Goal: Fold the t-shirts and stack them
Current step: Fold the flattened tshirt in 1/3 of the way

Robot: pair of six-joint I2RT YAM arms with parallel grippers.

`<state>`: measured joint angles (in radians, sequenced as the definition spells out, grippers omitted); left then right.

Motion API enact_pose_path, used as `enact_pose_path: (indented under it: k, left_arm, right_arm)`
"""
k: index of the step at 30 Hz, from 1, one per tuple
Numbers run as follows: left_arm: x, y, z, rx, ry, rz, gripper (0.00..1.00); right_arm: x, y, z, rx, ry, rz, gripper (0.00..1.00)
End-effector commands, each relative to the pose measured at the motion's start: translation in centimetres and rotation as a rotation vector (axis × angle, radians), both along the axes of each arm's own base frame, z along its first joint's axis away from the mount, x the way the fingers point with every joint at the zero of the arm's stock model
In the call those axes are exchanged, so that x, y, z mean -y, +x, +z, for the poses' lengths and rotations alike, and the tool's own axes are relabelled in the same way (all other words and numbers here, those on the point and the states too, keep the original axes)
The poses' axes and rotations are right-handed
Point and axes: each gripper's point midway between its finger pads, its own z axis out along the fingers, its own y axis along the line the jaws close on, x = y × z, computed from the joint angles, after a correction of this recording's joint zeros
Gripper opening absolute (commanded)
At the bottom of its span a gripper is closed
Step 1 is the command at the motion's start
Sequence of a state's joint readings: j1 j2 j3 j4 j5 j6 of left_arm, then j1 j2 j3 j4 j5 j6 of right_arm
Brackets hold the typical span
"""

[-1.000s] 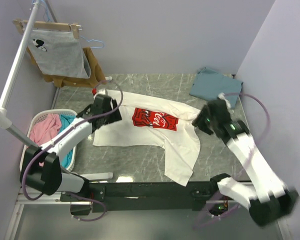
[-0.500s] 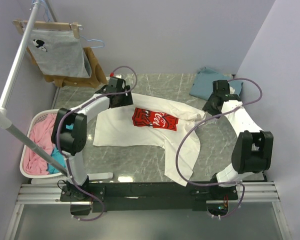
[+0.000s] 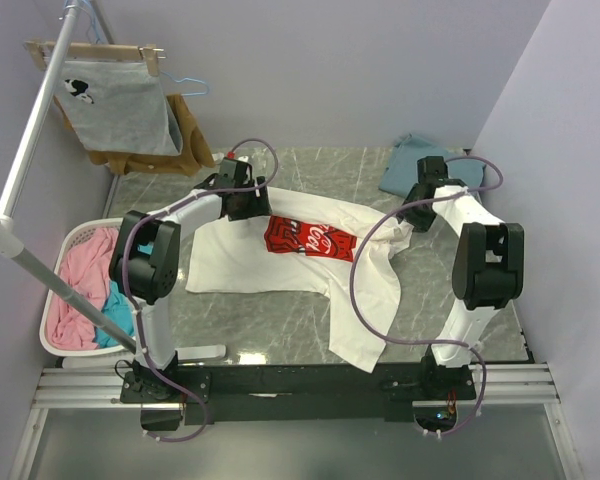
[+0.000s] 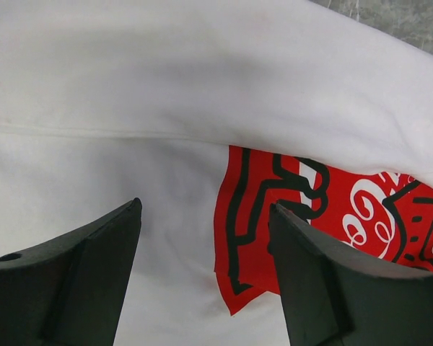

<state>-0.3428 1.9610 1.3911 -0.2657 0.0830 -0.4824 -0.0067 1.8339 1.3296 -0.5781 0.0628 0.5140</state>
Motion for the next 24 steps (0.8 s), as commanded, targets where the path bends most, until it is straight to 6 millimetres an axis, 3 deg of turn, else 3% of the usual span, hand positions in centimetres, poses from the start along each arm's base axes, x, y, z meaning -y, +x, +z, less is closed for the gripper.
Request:
enact_pose_path:
  k: [1, 8, 11, 15, 16, 17, 19, 21, 22, 23, 24]
  left_arm:
    - [0.1, 1.1, 0.6, 0.031, -0.021, -0.017, 0.76]
    - [0.1, 1.3, -0.1, 0.011, -0.014, -0.019, 0.76]
    - [-0.4, 1.3, -0.7, 0.004, 0.007, -0.007, 0.76]
    - [-1.0, 1.2, -2.0, -0.023, 0.029, 0.014, 0.75]
    - [-1.2, 1.1, -2.1, -0.027, 0.032, 0.017, 0.75]
    - [-1.3, 1.1, -2.3, -0.030, 0.033, 0.021, 0.75]
    - [-1.6, 0.9, -2.8, -0.039, 0.045, 0.033, 0.75]
    - [-1.8, 0.9, -3.0, -0.042, 0.051, 0.039, 0.75]
    - [-2.0, 0.9, -3.1, -0.042, 0.061, 0.046, 0.75]
    - [-2.2, 0.8, -3.2, -0.045, 0.067, 0.049, 0.75]
    - [-2.5, 0.9, -3.3, -0.044, 0.078, 0.057, 0.75]
  right_arm:
    - [1.9, 0.5, -1.0, -0.015, -0.002, -0.035, 0.52]
    - [2.0, 2.4, -3.3, -0.058, 0.020, -0.029, 0.51]
    - [1.5, 3.3, -3.8, -0.049, 0.046, -0.010, 0.46]
    - [1.3, 5.1, -3.4, -0.008, 0.060, 0.005, 0.00]
    - [1.0, 5.6, -3.6, -0.004, 0.074, 0.019, 0.00]
    - [1.0, 7.1, -2.5, 0.031, 0.075, 0.029, 0.00]
    - [0.9, 8.3, -2.5, 0.025, 0.081, 0.049, 0.00]
    - [1.0, 11.2, 0.0, 0.101, 0.076, 0.065, 0.00]
    - [0.9, 11.6, -0.7, 0.081, 0.082, 0.072, 0.00]
    - [0.7, 13.7, 1.8, 0.148, 0.090, 0.094, 0.00]
    - [0.6, 14.6, 2.4, 0.163, 0.095, 0.103, 0.00]
